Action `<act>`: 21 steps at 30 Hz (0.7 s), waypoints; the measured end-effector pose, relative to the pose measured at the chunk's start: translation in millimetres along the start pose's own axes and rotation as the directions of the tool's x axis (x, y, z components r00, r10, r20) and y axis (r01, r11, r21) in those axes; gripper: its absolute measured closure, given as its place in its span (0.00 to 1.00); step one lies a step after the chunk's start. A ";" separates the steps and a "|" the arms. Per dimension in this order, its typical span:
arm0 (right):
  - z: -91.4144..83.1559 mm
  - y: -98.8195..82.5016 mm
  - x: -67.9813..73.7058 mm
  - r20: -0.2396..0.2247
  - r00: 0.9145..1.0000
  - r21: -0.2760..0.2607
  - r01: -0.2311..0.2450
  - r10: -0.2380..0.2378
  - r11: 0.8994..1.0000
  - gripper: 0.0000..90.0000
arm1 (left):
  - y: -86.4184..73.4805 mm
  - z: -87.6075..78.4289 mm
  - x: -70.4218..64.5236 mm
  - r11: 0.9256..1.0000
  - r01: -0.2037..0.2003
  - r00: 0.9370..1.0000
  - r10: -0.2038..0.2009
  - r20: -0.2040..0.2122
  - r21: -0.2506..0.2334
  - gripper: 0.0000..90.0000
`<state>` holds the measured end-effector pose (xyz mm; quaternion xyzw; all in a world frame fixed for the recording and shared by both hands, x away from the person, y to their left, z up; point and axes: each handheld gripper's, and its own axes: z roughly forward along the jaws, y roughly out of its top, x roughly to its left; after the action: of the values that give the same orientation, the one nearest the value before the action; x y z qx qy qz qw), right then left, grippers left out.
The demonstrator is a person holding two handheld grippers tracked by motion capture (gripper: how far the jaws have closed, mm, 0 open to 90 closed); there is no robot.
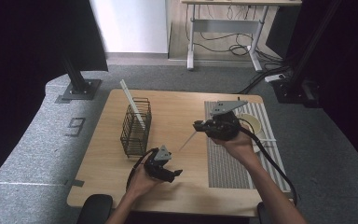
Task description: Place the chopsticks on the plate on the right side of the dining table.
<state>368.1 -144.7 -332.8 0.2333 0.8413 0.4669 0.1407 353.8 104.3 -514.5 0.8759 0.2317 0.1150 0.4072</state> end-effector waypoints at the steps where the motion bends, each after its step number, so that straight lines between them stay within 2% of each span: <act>1: 0.8 -1.5 2.0 -0.007 1.000 0.008 0.002 -0.002 1.000 0.91 | 0.6 -0.3 0.1 1.000 -0.002 1.000 0.002 0.003 -0.005 0.22; 6: 6.7 -6.4 9.5 -0.032 0.999 0.035 0.005 -0.004 0.999 0.91 | 6.1 -1.6 -0.2 0.998 -0.001 1.000 0.003 0.026 -0.055 0.34; 15: 20.4 -10.4 20.8 -0.090 0.996 0.066 0.004 0.002 0.998 0.91 | 8.2 0.6 -4.1 0.995 -0.001 0.998 0.007 0.059 -0.099 0.60; 21: 28.1 -11.6 22.8 -0.105 0.995 0.075 0.003 0.005 0.997 0.91 | 7.2 -0.5 -3.4 0.992 0.006 0.997 0.003 0.071 -0.125 0.75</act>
<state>358.4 -117.8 -357.9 0.2142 0.8643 0.4467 0.0872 352.9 99.0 -508.7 0.8520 0.2100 0.0976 0.4694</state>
